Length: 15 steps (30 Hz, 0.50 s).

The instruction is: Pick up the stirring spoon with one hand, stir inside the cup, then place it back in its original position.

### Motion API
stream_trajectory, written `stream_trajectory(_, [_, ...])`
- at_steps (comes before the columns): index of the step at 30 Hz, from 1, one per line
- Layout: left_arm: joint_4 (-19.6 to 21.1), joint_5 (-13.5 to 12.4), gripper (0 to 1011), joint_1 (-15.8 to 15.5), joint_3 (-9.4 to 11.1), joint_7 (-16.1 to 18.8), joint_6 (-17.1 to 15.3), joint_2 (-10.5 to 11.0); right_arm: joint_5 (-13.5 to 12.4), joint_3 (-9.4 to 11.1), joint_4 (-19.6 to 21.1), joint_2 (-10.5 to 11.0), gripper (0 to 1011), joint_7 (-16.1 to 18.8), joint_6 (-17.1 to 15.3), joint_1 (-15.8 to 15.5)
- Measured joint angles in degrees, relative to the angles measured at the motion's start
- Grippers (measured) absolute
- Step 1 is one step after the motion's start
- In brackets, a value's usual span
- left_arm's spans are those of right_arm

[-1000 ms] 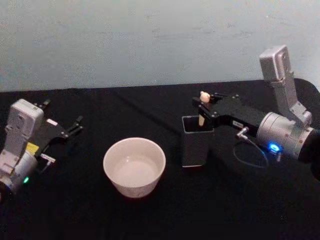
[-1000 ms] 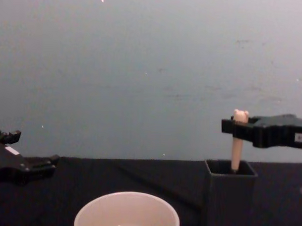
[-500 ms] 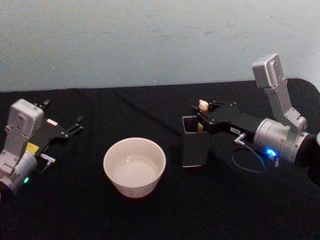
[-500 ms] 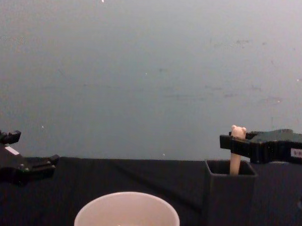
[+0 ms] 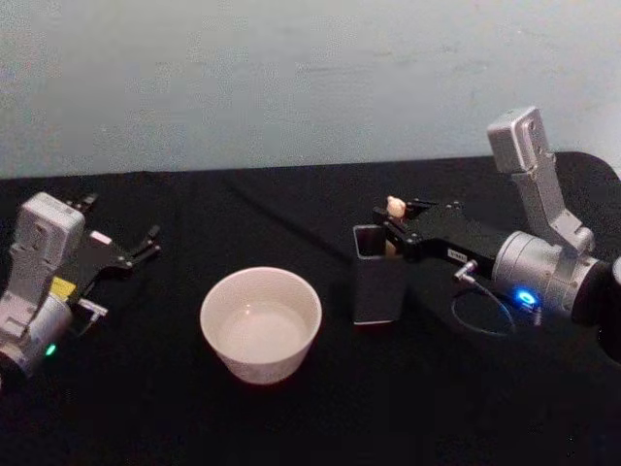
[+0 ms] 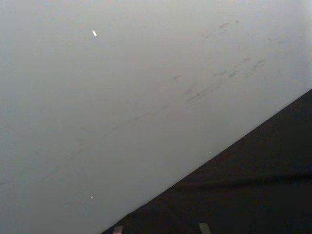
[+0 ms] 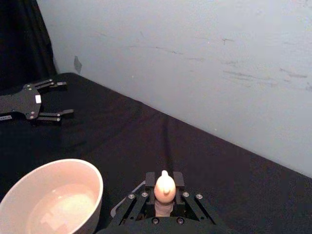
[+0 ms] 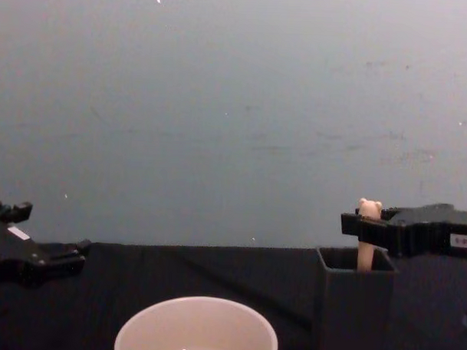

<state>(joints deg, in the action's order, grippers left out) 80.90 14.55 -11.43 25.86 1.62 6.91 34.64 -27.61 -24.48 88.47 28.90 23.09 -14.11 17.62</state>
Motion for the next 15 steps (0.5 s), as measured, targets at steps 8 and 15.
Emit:
stream_trajectory(8, [0.00,0.00,1001,0.00,0.00,0.00,0.00,0.00,0.54,0.03,0.03,-0.20,214,-0.08,-0.55,-0.04])
stream_trajectory(15, [0.00,0.00,1001,0.00,0.00,0.00,0.00,0.00,0.53,0.03,0.05,-0.19,214,-0.10,-0.51,-0.04])
